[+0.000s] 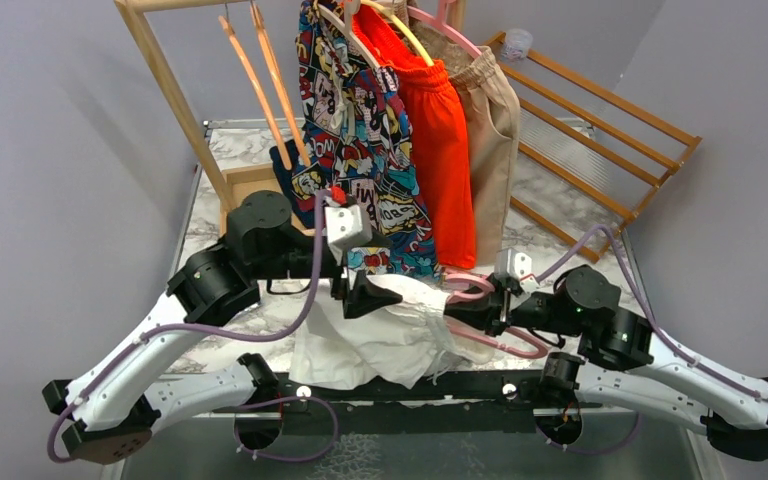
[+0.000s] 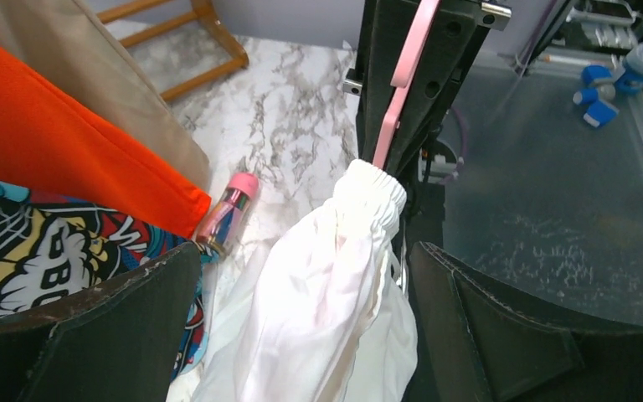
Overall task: Place the shorts on the hanger
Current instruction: Hang the shorts on the hanger.
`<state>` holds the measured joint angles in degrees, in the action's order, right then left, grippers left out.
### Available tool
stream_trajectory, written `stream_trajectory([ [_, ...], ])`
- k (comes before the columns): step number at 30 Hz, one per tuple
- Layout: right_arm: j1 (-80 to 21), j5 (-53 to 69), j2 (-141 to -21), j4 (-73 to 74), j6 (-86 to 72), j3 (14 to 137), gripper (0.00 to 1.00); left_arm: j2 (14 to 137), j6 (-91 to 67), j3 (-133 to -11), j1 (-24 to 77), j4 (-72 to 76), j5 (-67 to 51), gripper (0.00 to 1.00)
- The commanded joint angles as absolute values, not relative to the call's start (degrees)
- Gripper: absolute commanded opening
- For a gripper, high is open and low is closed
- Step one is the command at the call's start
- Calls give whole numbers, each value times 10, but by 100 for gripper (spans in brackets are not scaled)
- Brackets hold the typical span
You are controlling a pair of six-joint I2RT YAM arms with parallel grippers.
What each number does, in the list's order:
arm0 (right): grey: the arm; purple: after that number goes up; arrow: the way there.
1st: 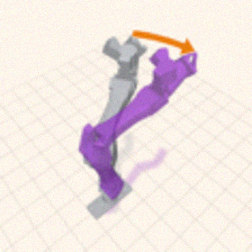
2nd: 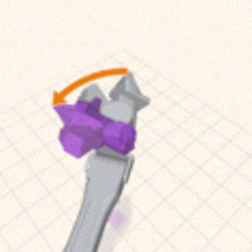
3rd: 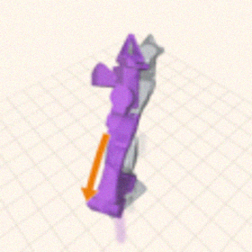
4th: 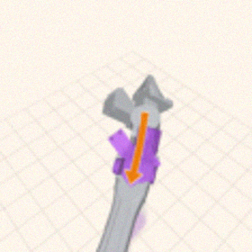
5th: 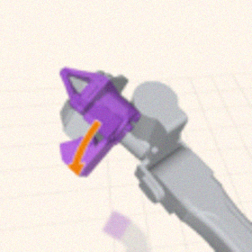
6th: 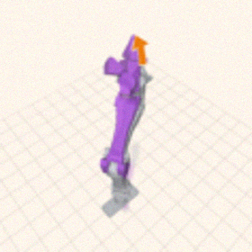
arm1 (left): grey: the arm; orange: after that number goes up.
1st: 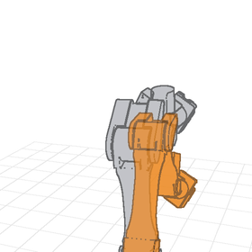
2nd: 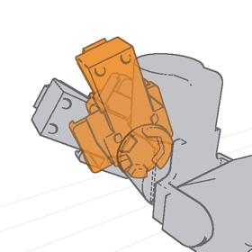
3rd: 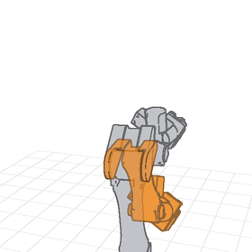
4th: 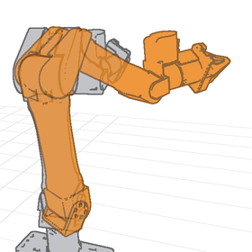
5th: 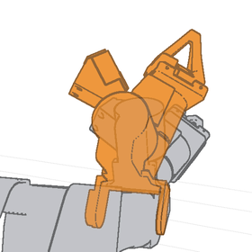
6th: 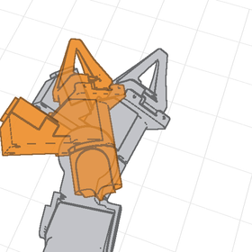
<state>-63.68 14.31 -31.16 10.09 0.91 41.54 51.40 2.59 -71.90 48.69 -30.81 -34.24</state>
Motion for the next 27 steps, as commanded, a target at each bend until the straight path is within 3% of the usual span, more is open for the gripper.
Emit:
stream_trajectory([
  [1, -637, 167, -320, 71, 5, 407, 1, 540, 85, -752, 528, -386, -282, 99],
  [10, -637, 185, -349, 67, -2, 403, 1, 573, 142, -724, 629, -453, -214, 97],
  [17, -637, 219, -375, 49, -8, 408, 1, 561, 191, -710, 642, -454, -181, 95],
  [27, -637, 249, -391, 28, -7, 414, 1, 558, 201, -691, 647, -455, -184, 78],
])
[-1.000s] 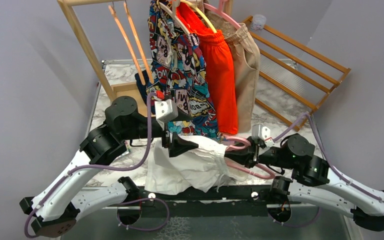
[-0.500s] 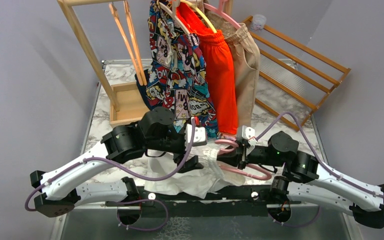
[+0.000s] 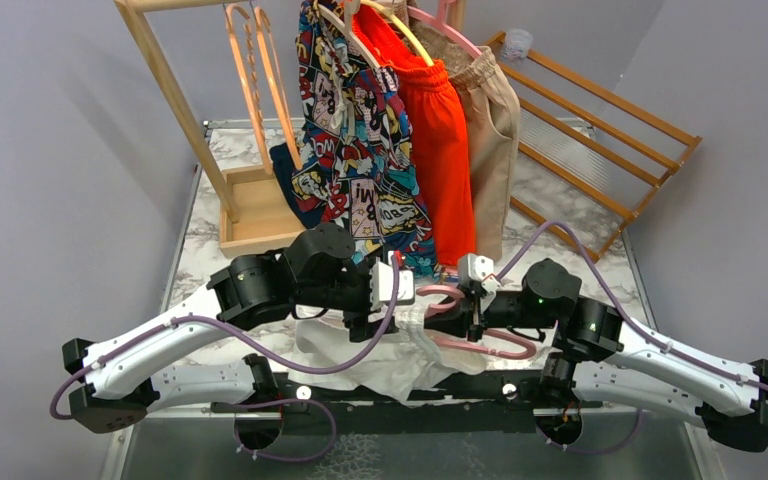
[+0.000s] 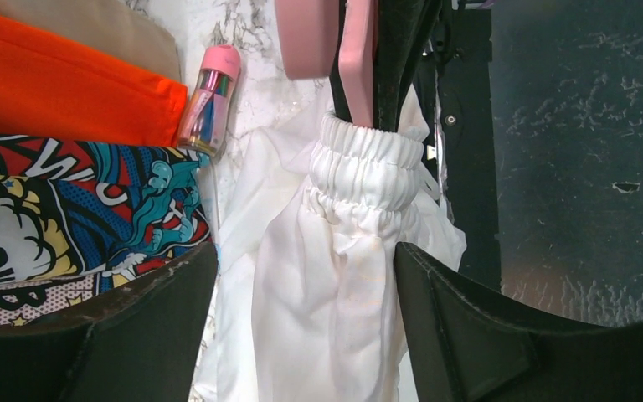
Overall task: Place the shorts on the hanger
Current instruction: Hang the shorts on the hanger.
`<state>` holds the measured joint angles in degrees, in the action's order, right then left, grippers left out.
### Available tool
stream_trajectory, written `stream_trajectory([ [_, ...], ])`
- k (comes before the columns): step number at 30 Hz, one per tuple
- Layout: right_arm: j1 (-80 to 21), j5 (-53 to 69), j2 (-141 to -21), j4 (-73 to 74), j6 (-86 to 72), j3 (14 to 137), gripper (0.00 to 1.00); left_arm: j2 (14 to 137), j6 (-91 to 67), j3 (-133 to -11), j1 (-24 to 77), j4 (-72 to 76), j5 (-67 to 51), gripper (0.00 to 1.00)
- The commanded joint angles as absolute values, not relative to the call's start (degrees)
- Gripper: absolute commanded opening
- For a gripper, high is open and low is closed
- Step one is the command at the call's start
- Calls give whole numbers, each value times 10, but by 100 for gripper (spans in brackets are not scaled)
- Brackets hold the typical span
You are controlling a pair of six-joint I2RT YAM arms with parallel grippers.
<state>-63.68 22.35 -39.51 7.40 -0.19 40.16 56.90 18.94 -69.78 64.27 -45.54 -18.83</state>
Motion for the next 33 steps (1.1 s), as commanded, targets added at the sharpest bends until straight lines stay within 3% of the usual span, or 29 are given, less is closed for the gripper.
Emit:
stream_trajectory([
  [1, -637, 248, -390, 26, -7, 414, 1, 558, 201, -690, 648, -455, -187, 77],
  [7, -637, 251, -387, 0, -15, 411, 1, 569, 198, -687, 647, -456, -212, 73],
  [12, -637, 257, -393, -23, -20, 408, 1, 585, 196, -694, 648, -456, -244, 46],
  [14, -637, 260, -398, -29, -20, 407, 1, 590, 195, -701, 647, -456, -257, 41],
  [17, -637, 263, -403, -33, -20, 408, 1, 598, 191, -711, 647, -454, -277, 38],
  [22, -637, 265, -406, -30, -17, 410, 1, 604, 188, -720, 647, -451, -286, 47],
  [25, -637, 262, -405, -23, -14, 412, 1, 603, 188, -717, 647, -451, -286, 44],
  [28, -637, 260, -403, -15, -9, 415, 1, 602, 188, -710, 648, -451, -281, 30],
  [32, -637, 258, -403, -1, -2, 422, 1, 601, 189, -703, 648, -453, -271, 1],
  [33, -637, 258, -403, 3, 0, 425, 1, 601, 189, -701, 648, -454, -266, 0],
])
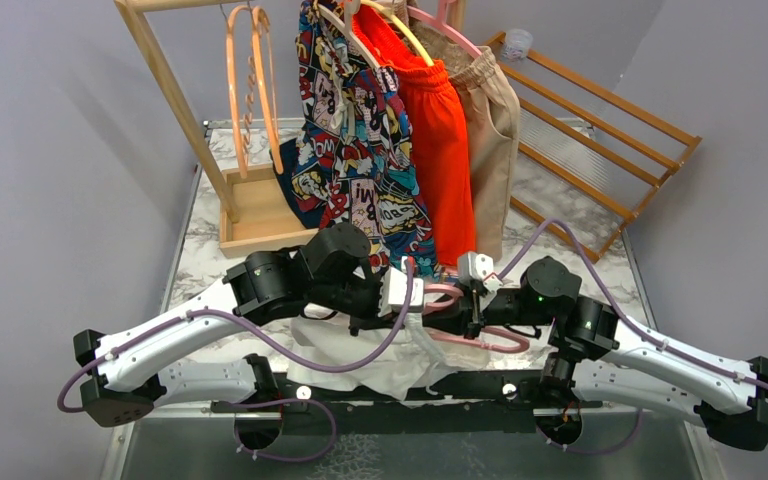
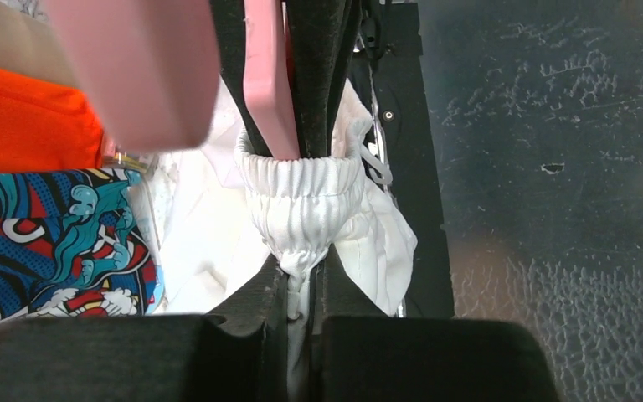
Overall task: Place the shorts on the hanger
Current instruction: Hang the shorts on the hanger.
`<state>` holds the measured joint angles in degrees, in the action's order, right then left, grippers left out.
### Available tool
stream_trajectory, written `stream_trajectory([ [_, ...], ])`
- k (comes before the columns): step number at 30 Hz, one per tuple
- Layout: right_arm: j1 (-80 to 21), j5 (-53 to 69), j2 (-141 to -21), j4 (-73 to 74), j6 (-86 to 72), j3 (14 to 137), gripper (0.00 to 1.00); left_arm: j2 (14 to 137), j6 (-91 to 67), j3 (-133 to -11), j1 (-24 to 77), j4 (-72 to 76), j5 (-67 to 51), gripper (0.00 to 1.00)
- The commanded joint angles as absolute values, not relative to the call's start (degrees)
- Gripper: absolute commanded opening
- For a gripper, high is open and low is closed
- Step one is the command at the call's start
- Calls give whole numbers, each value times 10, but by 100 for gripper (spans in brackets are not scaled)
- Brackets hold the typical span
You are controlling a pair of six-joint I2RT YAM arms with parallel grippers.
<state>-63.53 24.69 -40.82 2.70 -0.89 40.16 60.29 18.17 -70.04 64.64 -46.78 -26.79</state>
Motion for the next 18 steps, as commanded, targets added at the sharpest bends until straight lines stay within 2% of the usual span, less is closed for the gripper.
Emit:
stream_trajectory([
  [1, -636, 258, -403, 8, 4, 427, 1, 599, 189, -699, 648, -454, -262, 0],
  [6, -637, 257, -405, 34, 11, 436, 3, 594, 186, -694, 647, -449, -231, 0],
  [12, -637, 250, -403, 82, 20, 459, 35, 574, 182, -686, 647, -429, -199, 0],
  [18, -637, 234, -389, 114, 27, 472, 48, 556, 180, -674, 647, -414, -172, 0],
])
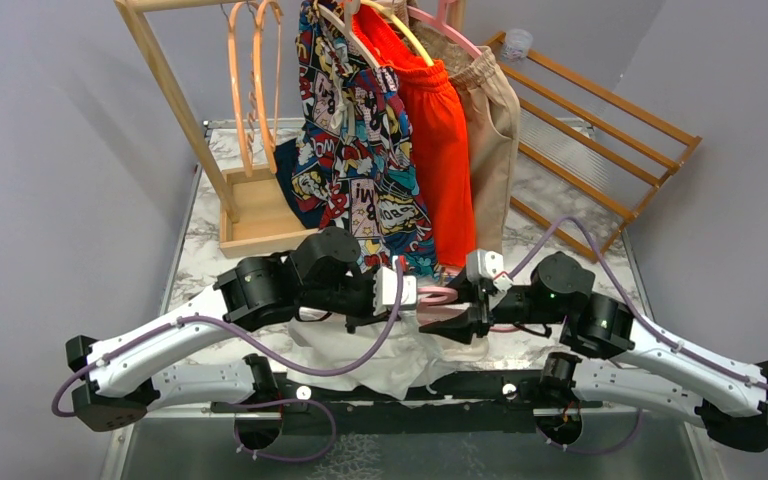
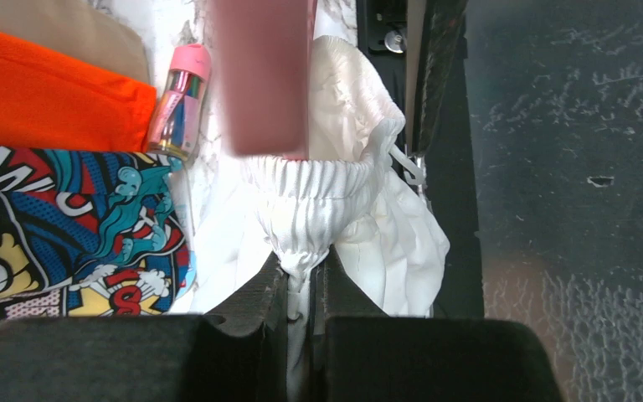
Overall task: Place the shorts on the hanger
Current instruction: Hang the shorts on the hanger.
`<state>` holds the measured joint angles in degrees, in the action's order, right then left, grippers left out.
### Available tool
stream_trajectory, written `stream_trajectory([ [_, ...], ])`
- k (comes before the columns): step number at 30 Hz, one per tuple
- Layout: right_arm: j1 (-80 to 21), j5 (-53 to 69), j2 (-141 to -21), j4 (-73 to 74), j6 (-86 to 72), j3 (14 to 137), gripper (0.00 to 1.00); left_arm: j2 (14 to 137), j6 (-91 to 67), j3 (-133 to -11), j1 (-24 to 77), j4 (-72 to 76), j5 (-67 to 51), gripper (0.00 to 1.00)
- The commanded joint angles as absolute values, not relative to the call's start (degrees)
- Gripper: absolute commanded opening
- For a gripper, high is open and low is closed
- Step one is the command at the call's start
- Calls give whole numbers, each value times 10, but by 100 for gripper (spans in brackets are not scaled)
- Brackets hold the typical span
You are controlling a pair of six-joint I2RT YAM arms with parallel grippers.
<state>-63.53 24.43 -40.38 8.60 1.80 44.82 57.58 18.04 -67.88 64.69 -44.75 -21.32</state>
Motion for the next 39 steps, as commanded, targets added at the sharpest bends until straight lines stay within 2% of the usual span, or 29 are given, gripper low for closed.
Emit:
stream_trajectory([
  [1, -637, 230, -387, 119, 26, 475, 50, 552, 180, -672, 646, -412, -167, 0],
  [9, -637, 176, -363, 143, 10, 506, 64, 505, 170, -662, 647, -407, -103, 0],
  [17, -637, 13, -352, 176, -46, 580, 65, 419, 136, -649, 646, -385, -24, 0],
  [23, -637, -157, -319, 190, -71, 554, 64, 365, 113, -647, 647, -367, 15, 0],
  [32, -637, -174, -291, 213, -153, 492, 64, 333, 100, -673, 647, -350, 34, 0],
  [39, -637, -214, -298, 157, -261, 435, 67, 315, 93, -662, 647, -301, 41, 0],
])
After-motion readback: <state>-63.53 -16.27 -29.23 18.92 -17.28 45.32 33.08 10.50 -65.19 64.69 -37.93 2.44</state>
